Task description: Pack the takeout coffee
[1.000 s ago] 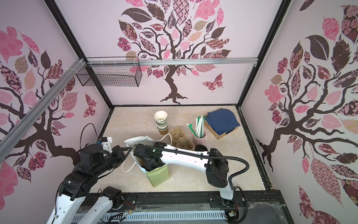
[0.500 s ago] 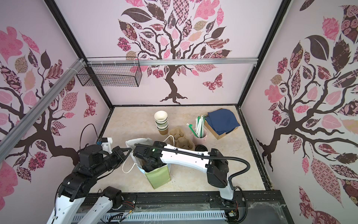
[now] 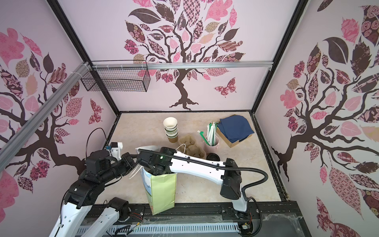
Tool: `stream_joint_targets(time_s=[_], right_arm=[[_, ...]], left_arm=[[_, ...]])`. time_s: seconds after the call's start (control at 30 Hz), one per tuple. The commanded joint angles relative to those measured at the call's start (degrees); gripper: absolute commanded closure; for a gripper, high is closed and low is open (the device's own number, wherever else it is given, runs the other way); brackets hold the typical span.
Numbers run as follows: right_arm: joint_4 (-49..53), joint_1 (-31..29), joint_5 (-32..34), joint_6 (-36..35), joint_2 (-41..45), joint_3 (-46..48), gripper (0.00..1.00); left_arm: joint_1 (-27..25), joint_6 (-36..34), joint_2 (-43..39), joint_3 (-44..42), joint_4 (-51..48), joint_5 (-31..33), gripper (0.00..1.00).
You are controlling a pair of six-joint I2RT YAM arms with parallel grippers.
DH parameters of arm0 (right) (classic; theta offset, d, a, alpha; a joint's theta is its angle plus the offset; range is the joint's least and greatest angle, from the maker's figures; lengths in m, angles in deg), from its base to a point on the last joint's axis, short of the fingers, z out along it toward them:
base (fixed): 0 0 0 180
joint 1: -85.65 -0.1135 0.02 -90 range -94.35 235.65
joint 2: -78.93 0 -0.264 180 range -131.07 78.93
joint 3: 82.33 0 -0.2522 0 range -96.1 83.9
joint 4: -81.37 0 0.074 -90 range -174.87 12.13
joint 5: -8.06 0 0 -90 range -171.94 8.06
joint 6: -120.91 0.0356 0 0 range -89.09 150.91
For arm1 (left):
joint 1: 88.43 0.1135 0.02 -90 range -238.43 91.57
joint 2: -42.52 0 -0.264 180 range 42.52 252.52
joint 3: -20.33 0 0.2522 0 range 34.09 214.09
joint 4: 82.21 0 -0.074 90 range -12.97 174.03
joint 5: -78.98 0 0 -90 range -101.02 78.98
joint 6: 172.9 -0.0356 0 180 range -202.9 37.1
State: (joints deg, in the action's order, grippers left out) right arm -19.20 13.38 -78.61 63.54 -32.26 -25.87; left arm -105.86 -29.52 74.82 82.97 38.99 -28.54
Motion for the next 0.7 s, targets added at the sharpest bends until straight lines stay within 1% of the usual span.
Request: stream_joint_targets(time_s=[0.0,0.1,0.17,0.27,0.37,0.5,0.67], right_arm=[[2.3,0.5,2.8,2.0,-2.2,-3.5,0.15],[1.8,0.8,1.1,2.4,-2.0,-4.1,0.15],[0.8,1.1,-1.6,2.4,-1.4,-3.9,0.15],[0.5,1.2,-3.9,2.3,-0.7,-5.2,0.14],[1.7,1.3,-3.9,2.7,-0.7,-7.4,0.14],[2.0,1.5,-3.2,3.6,-0.5,-8.2,0.14],[2.2,1.6,-1.1,4.6,-0.2,-10.8,0.18]], left_arm=[[0.0,-2.8,-2.0,-2.5,3.4,-3.2,1.0],[0.0,-4.3,-4.9,-5.4,6.1,-5.0,1.0],[0.0,-4.2,-7.4,-7.8,8.3,-5.2,1.0],[0.0,-3.7,-10.5,-10.6,10.0,-4.2,1.0],[0.0,-3.4,-12.3,-12.2,10.6,-3.2,1.0],[0.0,-4.1,-12.6,-12.4,10.8,-3.5,1.0],[0.0,-5.0,-12.1,-12.0,10.3,-3.4,1.0]])
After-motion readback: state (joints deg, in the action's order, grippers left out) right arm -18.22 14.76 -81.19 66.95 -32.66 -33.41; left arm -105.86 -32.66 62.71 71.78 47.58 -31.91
